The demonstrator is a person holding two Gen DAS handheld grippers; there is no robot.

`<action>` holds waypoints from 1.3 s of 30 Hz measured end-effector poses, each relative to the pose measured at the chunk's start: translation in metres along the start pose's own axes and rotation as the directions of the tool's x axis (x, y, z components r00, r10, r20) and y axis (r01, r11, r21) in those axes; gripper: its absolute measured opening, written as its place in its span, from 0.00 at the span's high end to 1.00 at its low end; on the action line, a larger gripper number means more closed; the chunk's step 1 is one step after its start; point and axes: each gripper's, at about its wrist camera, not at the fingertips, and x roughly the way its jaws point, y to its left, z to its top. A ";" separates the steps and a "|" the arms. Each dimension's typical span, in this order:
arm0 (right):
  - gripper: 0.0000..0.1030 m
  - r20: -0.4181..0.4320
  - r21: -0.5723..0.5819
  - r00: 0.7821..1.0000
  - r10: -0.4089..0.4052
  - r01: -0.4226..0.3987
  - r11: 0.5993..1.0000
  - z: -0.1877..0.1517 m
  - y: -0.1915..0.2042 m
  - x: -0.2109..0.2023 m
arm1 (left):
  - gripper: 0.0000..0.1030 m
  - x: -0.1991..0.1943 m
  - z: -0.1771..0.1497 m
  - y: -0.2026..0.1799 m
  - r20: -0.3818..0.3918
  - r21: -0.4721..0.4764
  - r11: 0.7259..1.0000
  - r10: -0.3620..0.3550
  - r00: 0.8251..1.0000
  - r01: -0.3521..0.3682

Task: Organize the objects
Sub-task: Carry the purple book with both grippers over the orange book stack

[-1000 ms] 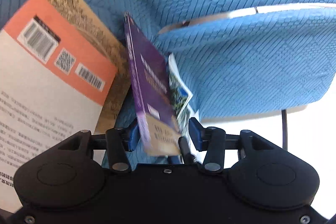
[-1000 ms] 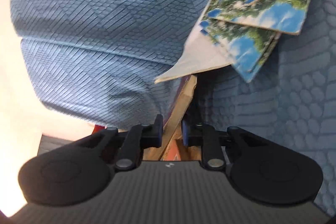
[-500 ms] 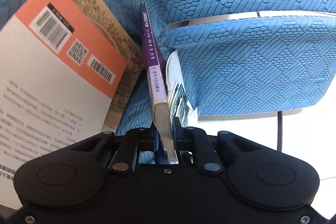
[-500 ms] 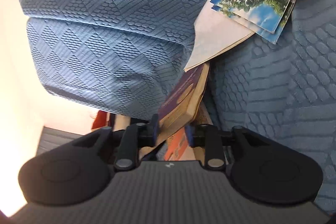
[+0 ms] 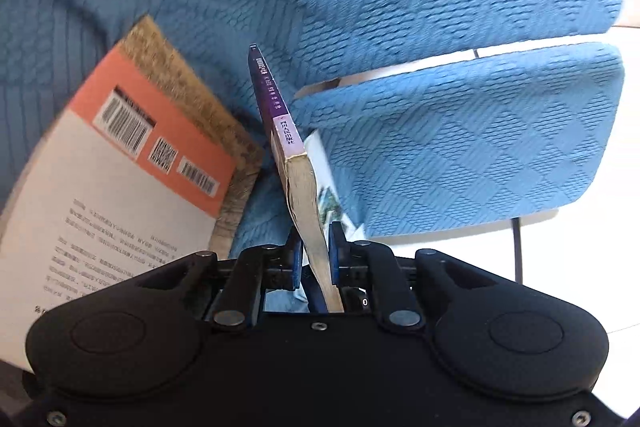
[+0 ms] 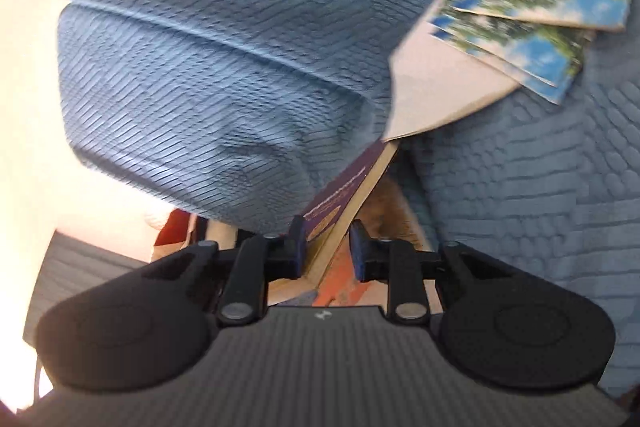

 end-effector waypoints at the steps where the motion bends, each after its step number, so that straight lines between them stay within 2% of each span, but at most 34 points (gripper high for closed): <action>1: 0.74 0.004 -0.023 1.000 0.009 -0.009 1.000 -0.001 0.008 -0.001 | 0.89 -0.007 0.002 -0.003 0.006 0.006 1.000 -0.014 1.000 0.014; 9: 0.75 -0.026 -0.131 0.998 0.062 -0.065 0.989 -0.003 0.069 -0.010 | 0.88 -0.064 0.009 -0.024 0.063 0.033 0.996 -0.087 0.994 0.085; 18: 0.74 -0.091 -0.215 0.992 0.086 -0.104 0.971 -0.019 0.103 -0.022 | 0.87 -0.116 0.001 -0.029 0.107 0.041 0.995 -0.097 0.989 0.093; 25: 0.74 -0.129 -0.233 0.988 0.080 -0.108 0.966 -0.036 0.101 -0.028 | 0.87 -0.139 -0.012 -0.021 0.115 0.047 0.997 -0.070 0.991 0.065; 39: 0.74 -0.181 -0.287 0.984 0.004 -0.057 0.956 -0.063 0.076 -0.032 | 0.85 -0.142 -0.037 0.018 0.079 -0.002 1.000 0.015 0.997 -0.015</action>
